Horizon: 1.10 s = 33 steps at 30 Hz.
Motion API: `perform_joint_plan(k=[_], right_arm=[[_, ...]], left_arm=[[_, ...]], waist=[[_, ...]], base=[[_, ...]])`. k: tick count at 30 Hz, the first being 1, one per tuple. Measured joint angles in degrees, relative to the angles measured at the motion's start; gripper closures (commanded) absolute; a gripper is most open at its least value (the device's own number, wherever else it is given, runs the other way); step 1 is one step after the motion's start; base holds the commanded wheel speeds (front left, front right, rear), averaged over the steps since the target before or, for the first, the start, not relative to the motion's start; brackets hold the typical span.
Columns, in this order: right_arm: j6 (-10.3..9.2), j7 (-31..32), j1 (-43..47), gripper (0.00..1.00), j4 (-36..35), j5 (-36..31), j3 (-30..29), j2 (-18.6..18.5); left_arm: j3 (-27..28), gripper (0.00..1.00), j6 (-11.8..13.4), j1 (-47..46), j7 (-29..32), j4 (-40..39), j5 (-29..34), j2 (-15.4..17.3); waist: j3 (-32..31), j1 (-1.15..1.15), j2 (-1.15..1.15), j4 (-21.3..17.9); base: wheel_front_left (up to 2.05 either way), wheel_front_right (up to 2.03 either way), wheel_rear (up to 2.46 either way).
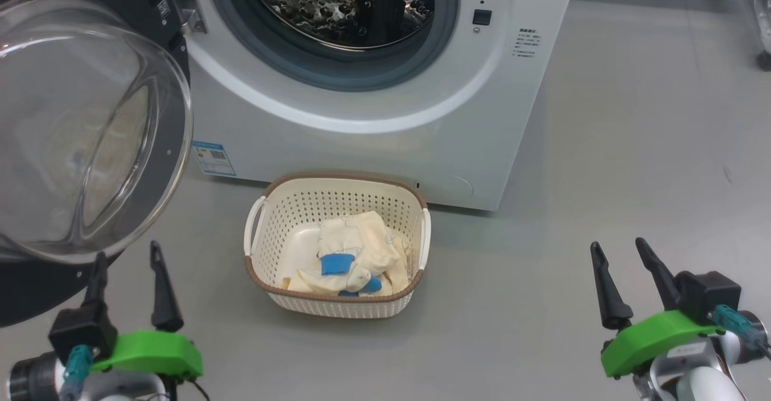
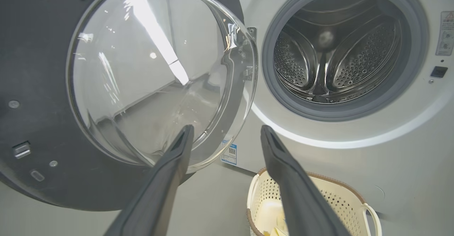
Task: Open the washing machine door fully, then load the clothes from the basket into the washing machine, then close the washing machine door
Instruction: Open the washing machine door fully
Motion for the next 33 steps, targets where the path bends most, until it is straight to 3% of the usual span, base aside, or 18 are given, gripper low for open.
perform_joint_plan(k=[9, 22, 33], right_arm=[[0.0, 0.01, -0.07, 0.0, -0.38, -0.52, 1.47, 0.0], [0.0, 0.08, -0.08, 0.0, -1.86, -1.01, 3.58, 0.0], [0.0, 0.43, 0.97, 0.0, -2.82, -1.24, 3.3, 0.0]], left_arm=[[-4.17, 0.0, -2.0, -0.1, 0.02, 3.31, 0.25, -1.7], [-5.89, 0.0, -2.52, -1.46, -0.04, 7.12, 0.83, -1.47], [-6.3, 0.0, -2.4, -1.44, 0.03, 6.01, 1.24, -0.86]], waist=[[-0.29, 0.0, 0.0, -3.04], [-1.97, 0.0, 0.0, -8.93], [-3.13, 0.0, 0.0, -10.66]], base=[[0.0, 0.0, 0.0], [0.0, 0.0, 0.0], [0.0, 0.0, 0.0]])
